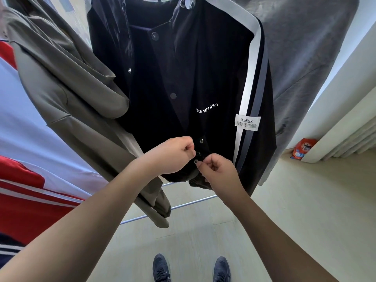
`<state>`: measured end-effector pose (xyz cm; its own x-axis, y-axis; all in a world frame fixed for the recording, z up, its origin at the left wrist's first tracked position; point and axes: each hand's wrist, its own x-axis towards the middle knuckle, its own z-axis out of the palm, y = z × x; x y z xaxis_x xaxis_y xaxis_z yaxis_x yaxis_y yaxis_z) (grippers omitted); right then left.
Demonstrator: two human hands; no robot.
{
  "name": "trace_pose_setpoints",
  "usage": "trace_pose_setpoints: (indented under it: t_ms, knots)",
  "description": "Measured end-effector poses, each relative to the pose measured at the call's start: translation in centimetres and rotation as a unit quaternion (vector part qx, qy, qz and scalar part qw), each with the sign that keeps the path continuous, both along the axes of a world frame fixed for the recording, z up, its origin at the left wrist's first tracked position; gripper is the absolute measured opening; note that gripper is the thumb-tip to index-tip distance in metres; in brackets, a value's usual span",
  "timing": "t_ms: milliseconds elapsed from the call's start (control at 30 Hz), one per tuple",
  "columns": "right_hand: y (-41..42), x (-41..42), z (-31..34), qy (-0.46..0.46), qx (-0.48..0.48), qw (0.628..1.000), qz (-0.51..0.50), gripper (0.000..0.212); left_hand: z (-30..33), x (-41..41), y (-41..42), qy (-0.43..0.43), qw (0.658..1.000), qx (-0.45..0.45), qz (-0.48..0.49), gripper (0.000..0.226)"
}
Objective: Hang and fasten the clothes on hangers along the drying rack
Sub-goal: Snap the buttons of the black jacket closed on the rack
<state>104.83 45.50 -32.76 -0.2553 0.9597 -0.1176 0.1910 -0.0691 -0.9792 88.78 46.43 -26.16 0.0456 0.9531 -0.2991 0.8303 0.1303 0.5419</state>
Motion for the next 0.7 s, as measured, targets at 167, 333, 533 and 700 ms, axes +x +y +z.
trace_pose_setpoints:
  t_ms: [167,333,533,700]
  knots:
    - [-0.1,0.2,-0.1,-0.004,0.003,1.0,0.008,0.026,0.2,0.4,0.1,0.032,0.999,-0.004,-0.022,0.017]
    - [-0.4,0.1,-0.4,-0.04,0.056,0.998,0.002,0.019,-0.6,0.5,0.1,0.098,0.994,-0.012,-0.05,0.023]
    - [-1.3,-0.1,-1.0,-0.035,0.125,0.989,-0.067,0.021,-2.0,-0.8,-0.4,0.13,0.991,-0.003,-0.043,0.024]
    - [-1.7,1.5,-1.6,-0.002,0.027,0.998,-0.057,0.032,-3.3,-2.8,-0.6,0.082,0.996,0.014,-0.025,0.019]
